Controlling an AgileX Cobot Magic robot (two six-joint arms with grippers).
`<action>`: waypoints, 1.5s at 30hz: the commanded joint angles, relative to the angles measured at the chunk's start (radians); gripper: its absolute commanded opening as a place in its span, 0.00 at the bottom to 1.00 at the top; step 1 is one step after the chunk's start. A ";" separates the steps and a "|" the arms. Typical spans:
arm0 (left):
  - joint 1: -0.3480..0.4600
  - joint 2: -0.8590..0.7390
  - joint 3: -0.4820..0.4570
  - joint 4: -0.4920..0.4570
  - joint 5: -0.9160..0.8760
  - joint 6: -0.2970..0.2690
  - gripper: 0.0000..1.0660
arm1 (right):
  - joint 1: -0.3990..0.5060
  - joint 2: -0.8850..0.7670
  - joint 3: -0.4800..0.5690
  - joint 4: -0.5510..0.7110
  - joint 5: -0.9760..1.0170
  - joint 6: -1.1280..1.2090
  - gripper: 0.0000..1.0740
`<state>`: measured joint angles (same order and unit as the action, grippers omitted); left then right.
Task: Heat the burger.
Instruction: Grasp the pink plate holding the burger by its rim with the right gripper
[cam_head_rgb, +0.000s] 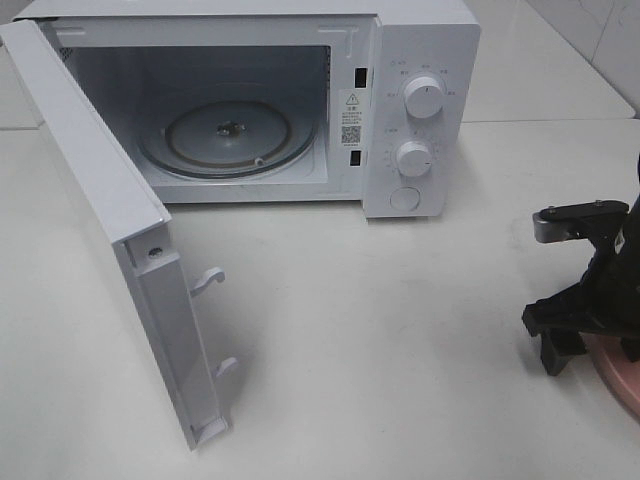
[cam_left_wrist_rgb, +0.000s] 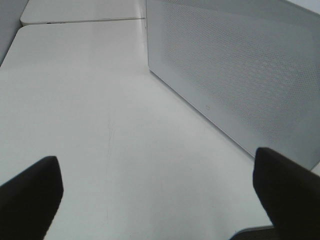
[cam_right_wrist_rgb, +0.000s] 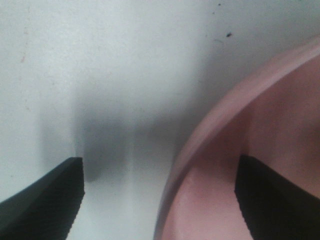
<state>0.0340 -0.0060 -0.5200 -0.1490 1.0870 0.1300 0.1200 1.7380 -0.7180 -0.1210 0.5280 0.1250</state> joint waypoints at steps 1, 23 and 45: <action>-0.004 -0.018 0.002 -0.001 -0.015 -0.001 0.91 | -0.003 0.015 0.007 -0.006 -0.004 0.015 0.74; -0.004 -0.018 0.002 -0.001 -0.015 -0.001 0.91 | -0.003 0.048 0.023 -0.051 -0.015 0.085 0.05; -0.004 -0.018 0.002 -0.001 -0.015 -0.001 0.91 | 0.000 -0.023 0.023 -0.106 0.091 0.157 0.00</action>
<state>0.0340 -0.0060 -0.5200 -0.1490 1.0870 0.1300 0.1210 1.7310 -0.7060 -0.2100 0.5930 0.2710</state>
